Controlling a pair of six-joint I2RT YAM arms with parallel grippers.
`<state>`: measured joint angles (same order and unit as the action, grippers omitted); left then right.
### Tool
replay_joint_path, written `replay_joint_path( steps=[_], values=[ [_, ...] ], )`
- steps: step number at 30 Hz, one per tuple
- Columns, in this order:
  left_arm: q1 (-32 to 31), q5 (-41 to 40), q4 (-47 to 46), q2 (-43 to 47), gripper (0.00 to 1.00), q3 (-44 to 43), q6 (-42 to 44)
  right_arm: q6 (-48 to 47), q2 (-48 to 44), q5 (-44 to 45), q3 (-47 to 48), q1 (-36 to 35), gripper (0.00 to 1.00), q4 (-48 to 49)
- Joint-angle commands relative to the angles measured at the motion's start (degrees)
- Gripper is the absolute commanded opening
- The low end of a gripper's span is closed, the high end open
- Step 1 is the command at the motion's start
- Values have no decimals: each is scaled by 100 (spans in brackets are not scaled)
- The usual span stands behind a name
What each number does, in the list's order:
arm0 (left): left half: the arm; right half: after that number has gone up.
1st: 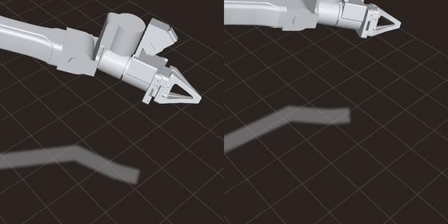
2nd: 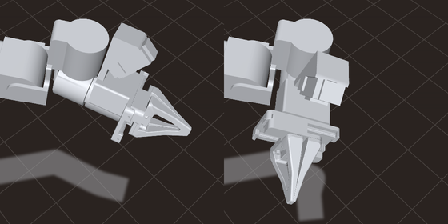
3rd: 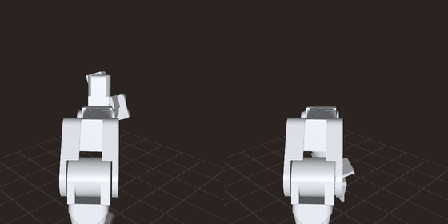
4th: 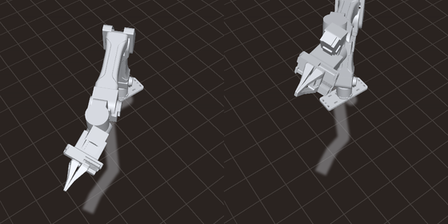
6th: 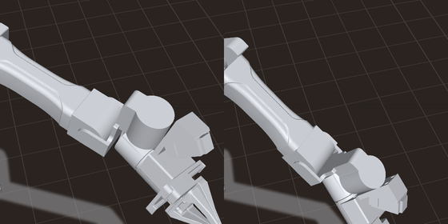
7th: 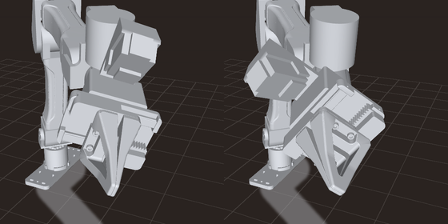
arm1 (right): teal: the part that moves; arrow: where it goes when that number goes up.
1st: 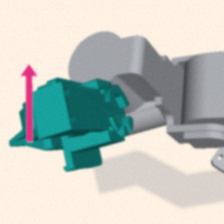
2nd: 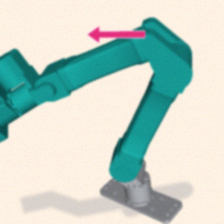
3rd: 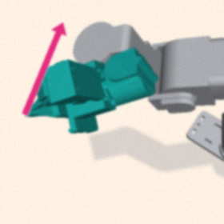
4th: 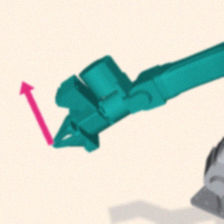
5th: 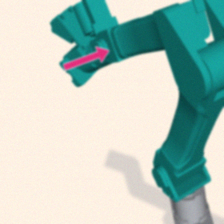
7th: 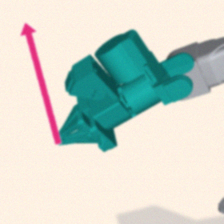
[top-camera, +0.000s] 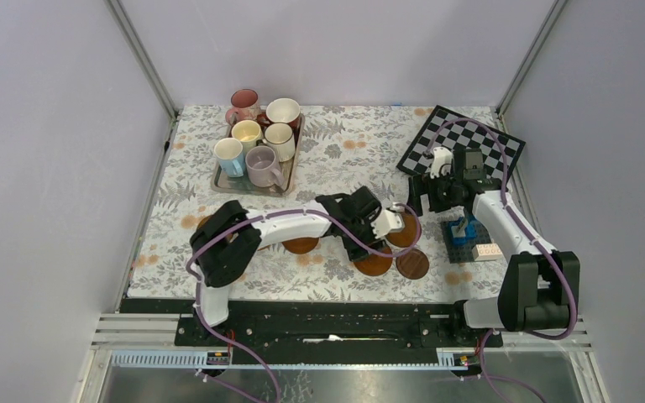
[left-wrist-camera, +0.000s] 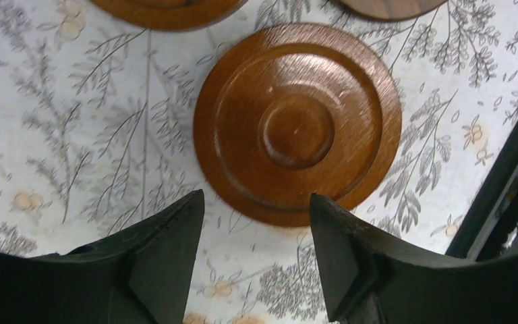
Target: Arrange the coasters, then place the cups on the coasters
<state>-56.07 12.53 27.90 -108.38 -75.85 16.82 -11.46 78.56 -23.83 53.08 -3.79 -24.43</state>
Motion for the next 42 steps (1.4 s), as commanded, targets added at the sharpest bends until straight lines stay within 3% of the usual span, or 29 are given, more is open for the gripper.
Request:
replay_joint_path(
  steps=[1, 9, 21, 31, 42],
  values=[
    [-196, -244, -531, -296, 64, -337, -269, 109, -252, 195, 146, 181, 100, 169],
    [-212, -422, -751, -649, 61, -480, -537, 136, -372, 197, 85, 298, 99, 262],
    [102, -879, -628, -435, 42, 45, -230, -51, -298, -25, 74, 299, 100, 221],
    [813, -995, -638, -182, 41, 283, -24, -162, -160, -304, 79, 291, 97, 186],
    [869, -981, -611, 99, 40, 644, 39, -333, -9, -385, 108, 264, 94, 49]
  ],
)
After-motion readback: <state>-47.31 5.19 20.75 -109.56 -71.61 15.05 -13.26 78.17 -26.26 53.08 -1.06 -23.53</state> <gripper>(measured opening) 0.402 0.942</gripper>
